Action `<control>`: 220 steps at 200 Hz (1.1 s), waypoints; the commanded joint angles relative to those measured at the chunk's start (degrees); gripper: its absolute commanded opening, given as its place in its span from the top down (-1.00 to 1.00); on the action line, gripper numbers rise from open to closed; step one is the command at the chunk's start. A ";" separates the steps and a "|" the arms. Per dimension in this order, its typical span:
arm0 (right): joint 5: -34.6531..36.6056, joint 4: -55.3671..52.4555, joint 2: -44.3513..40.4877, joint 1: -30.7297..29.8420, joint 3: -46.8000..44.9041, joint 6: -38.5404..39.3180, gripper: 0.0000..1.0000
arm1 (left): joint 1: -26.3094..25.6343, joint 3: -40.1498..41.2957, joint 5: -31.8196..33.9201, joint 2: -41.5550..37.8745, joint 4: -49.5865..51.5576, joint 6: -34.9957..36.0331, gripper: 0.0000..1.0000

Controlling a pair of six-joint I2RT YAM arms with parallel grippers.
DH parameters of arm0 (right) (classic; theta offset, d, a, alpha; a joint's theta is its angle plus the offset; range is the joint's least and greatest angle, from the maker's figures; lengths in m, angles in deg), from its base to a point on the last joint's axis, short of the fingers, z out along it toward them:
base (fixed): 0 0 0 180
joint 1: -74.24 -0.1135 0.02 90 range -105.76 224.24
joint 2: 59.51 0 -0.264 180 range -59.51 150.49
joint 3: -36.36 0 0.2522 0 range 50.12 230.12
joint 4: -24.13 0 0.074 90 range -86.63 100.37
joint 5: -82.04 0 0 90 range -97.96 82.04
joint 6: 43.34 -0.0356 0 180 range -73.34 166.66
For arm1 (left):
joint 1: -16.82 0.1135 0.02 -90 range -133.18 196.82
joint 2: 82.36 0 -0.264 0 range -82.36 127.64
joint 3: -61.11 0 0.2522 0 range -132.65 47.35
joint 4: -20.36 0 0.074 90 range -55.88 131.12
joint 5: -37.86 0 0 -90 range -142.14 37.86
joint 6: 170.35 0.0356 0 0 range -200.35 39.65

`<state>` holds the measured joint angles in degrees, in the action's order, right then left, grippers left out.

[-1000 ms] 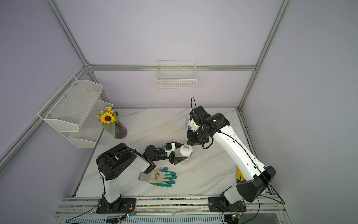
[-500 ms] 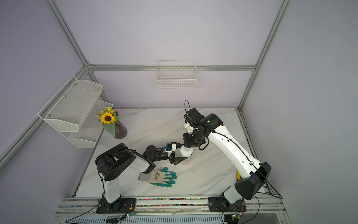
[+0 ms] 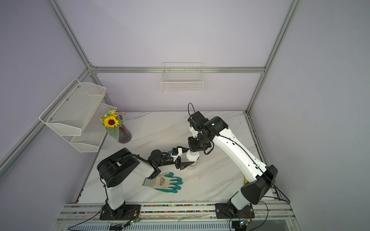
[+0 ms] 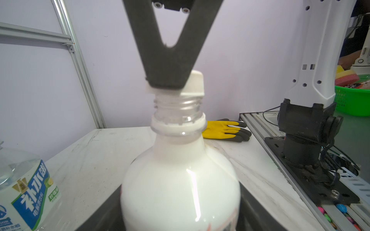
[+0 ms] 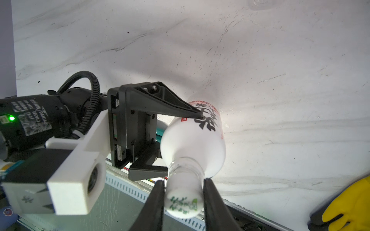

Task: Screw on the bottle caps
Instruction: Screw the bottle cap onto the plastic bottle.

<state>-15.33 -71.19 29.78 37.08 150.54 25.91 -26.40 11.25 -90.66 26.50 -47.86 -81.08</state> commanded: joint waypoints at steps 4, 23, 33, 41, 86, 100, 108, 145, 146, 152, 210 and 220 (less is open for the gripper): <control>-0.18 0.02 0.85 -0.83 1.58 -0.51 0.41 | -0.69 -0.02 0.46 -0.93 3.43 2.49 -0.47; -0.10 0.05 1.03 -1.22 1.59 -0.49 0.42 | -0.81 -0.51 0.77 -1.20 4.93 2.56 -0.47; -0.12 0.00 0.98 -1.32 1.60 -0.58 0.42 | -0.77 -0.60 1.06 -1.32 5.38 2.51 -0.48; -0.08 0.02 0.93 -1.39 1.68 -0.54 0.42 | -0.77 -0.72 1.32 -1.42 5.80 2.42 -0.47; 0.44 0.04 1.11 -1.59 2.78 -0.43 0.42 | -0.77 -2.20 2.23 -2.10 9.90 1.81 -0.47; 0.76 0.11 1.23 -1.69 2.82 -0.34 0.42 | -0.89 -2.48 2.27 -2.33 10.56 1.46 -0.47; 0.94 0.03 1.37 -1.79 2.76 -0.23 0.42 | -0.90 -2.78 2.48 -2.49 10.80 1.28 -0.46; 1.97 0.05 1.68 -1.93 2.75 0.01 0.42 | -0.96 -3.45 2.82 -3.46 15.00 0.96 -0.44; 2.04 0.02 1.72 -1.94 2.76 0.01 0.42 | -0.93 -3.45 2.83 -3.47 15.00 0.89 -0.44; 2.50 0.03 1.83 -1.96 2.61 -0.06 0.42 | -0.90 -3.45 2.80 -3.65 15.05 0.75 -0.44; 5.09 -0.13 2.27 -1.94 0.34 0.27 0.42 | -0.99 -3.01 3.06 -7.05 18.94 2.36 -0.44; 5.40 -0.14 2.54 -1.94 0.52 0.32 0.41 | -1.07 -2.89 3.51 -7.75 19.69 2.88 -0.45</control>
<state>-10.18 -71.63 31.10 35.87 151.88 25.99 -26.82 8.45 -87.62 21.45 -32.73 -80.17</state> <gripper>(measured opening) 0.321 0.725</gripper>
